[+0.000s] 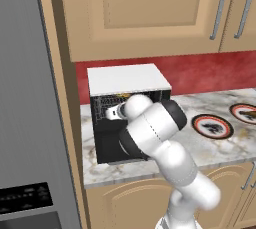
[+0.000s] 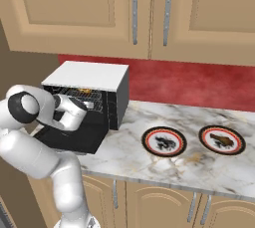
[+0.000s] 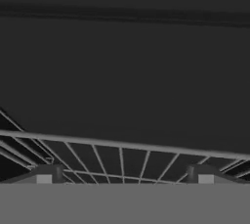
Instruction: Open the toaster oven door. Place the bread on the top rack in the toaster oven and place the chicken drumstick on the bottom rack.
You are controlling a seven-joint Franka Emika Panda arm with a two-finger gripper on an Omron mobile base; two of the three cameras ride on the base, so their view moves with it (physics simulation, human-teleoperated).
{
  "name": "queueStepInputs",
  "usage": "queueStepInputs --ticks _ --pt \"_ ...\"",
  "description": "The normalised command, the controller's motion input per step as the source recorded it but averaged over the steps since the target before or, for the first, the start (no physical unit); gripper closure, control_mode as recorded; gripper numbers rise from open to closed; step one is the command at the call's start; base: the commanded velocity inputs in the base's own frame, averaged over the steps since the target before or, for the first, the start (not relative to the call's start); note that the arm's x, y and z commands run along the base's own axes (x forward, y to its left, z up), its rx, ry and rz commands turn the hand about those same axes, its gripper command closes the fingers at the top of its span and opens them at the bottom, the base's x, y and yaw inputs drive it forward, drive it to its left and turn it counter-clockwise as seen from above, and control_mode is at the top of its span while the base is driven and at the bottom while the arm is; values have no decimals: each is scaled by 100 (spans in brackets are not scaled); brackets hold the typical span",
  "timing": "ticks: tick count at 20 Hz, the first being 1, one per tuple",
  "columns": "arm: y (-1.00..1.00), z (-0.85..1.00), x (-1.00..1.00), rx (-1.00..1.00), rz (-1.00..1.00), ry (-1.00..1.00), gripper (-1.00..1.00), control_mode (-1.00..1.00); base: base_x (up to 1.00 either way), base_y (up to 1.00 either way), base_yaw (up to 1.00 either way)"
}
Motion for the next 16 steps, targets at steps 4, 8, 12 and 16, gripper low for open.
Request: queueStepInputs --ticks 4,8,12,16 --pt "0 -46 26 0 0 10 -100 -100 0 0 0" --pt "-1 -32 14 1 0 10 -100 -100 0 0 0" --pt "-1 -41 12 0 0 8 -100 -100 0 0 0" --pt "0 -68 0 0 0 12 -100 -100 0 0 0"
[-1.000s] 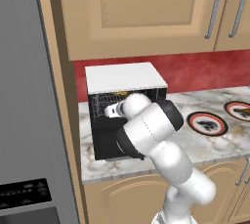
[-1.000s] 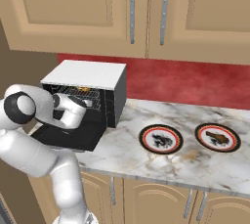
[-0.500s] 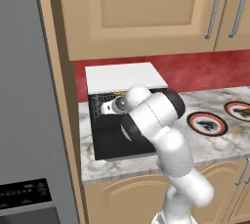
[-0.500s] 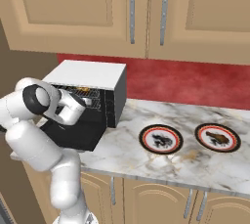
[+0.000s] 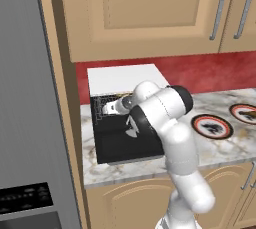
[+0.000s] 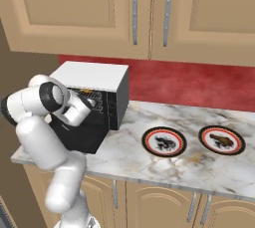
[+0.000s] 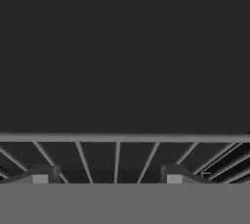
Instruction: Open the toaster oven door. Place the bread on the top rack in the toaster oven and place the chicken drumstick on the bottom rack.
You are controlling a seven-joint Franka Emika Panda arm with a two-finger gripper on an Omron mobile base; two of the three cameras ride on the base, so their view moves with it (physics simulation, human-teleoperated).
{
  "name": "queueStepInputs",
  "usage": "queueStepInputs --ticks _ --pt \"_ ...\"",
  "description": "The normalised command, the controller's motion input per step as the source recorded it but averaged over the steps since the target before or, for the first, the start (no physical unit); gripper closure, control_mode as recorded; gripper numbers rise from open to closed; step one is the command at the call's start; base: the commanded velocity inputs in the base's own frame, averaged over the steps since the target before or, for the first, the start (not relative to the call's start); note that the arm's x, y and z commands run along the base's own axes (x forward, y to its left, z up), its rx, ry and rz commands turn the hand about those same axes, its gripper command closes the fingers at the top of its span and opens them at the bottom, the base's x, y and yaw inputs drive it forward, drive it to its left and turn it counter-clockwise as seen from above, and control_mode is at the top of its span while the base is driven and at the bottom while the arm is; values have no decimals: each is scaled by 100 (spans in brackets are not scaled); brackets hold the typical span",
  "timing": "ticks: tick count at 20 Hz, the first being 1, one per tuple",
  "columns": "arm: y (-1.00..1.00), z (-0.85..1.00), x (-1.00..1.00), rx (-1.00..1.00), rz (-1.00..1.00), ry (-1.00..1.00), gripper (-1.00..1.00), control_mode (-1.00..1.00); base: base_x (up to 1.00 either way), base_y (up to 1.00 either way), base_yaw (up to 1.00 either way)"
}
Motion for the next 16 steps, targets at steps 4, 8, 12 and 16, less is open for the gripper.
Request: queueStepInputs --ticks 4,8,12,16 --pt "-5 -72 -26 0 0 18 -100 -100 0 0 0" --pt "-11 -54 -66 0 0 20 -100 -100 0 0 0" --pt "-3 -40 -89 -2 0 26 -100 -100 0 0 0" --pt "0 -34 -99 -10 0 32 -100 -100 0 0 0"
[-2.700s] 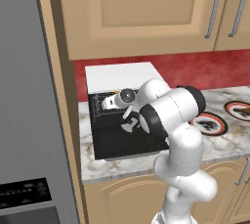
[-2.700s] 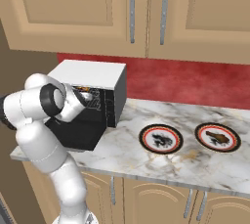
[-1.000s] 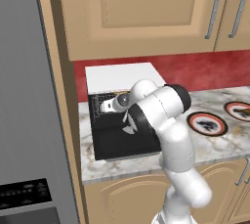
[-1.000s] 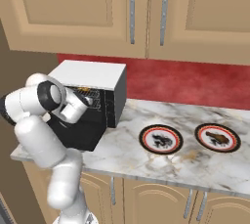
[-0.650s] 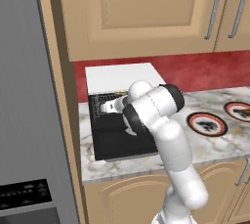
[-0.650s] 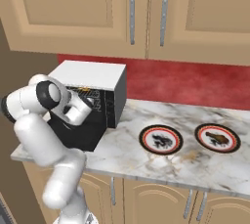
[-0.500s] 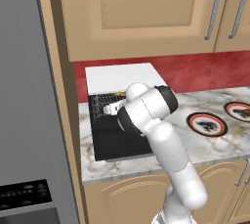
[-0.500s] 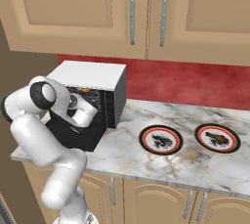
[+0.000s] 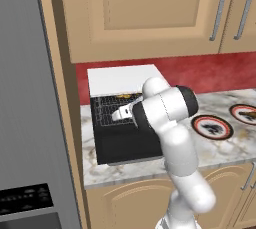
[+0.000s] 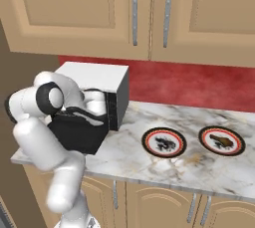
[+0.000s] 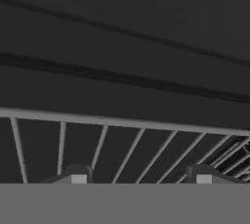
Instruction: Open the toaster oven door. Place the bread on the top rack in the toaster oven and place the chicken drumstick on the bottom rack.
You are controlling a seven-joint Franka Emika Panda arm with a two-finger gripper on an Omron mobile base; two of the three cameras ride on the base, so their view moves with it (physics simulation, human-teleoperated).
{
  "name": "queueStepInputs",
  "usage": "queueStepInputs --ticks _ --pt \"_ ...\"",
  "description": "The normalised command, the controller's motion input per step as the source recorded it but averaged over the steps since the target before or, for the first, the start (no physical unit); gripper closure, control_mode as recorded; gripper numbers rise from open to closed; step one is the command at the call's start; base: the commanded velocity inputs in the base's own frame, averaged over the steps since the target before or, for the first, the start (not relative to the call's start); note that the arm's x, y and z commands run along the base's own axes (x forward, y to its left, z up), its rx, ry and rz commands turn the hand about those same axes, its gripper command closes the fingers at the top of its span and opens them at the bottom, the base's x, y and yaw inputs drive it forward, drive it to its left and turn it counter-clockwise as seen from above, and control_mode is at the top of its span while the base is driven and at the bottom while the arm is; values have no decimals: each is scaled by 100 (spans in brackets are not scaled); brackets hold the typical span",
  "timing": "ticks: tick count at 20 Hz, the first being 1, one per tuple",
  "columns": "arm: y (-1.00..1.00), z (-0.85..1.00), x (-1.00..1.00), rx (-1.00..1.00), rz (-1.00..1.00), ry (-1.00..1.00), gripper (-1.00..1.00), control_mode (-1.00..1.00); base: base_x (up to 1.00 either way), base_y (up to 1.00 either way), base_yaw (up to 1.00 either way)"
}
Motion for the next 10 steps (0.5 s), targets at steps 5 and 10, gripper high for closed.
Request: queueStepInputs --ticks 5,10 --pt "-5 -35 -100 -11 0 32 -100 -100 0 0 0" --pt "-9 -27 -100 -10 0 28 -100 -100 0 0 0"
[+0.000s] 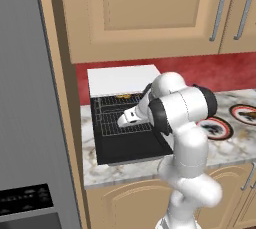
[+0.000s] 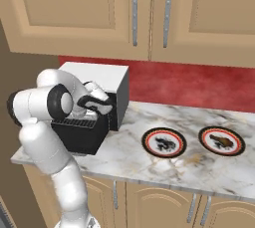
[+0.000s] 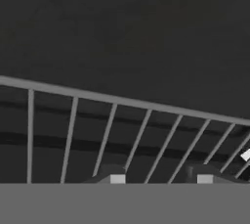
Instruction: Open the toaster oven door. Place the bread on the top rack in the toaster oven and place the chicken drumstick on the bottom rack.
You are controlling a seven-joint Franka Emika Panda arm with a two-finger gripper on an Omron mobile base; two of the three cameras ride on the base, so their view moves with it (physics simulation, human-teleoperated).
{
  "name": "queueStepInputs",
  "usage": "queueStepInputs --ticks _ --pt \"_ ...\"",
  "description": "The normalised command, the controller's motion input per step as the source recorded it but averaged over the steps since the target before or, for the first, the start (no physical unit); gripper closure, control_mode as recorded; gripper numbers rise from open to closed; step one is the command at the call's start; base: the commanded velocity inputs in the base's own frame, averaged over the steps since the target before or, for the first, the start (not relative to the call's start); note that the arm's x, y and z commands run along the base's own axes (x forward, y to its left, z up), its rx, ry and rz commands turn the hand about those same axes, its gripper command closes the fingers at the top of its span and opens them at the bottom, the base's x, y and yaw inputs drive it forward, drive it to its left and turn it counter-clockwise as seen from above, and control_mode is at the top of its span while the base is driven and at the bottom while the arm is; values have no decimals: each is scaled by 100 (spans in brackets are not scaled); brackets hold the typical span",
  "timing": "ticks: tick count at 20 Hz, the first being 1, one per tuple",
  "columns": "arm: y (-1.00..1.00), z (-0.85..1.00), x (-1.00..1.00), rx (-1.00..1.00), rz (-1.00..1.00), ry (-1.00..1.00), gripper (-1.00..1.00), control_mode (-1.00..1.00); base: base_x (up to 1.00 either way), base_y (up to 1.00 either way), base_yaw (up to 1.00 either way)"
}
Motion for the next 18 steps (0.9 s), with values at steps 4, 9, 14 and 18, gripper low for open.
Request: queueStepInputs --ticks 4,9,14,18 --pt "-10 30 -95 -2 0 7 -100 -100 0 0 0" --pt "-25 100 -64 0 -4 -7 -100 -100 0 0 0" --pt "-38 100 -82 0 -1 -5 -100 -100 0 0 0" --pt "-31 100 -83 0 0 -2 -100 -100 0 0 0"
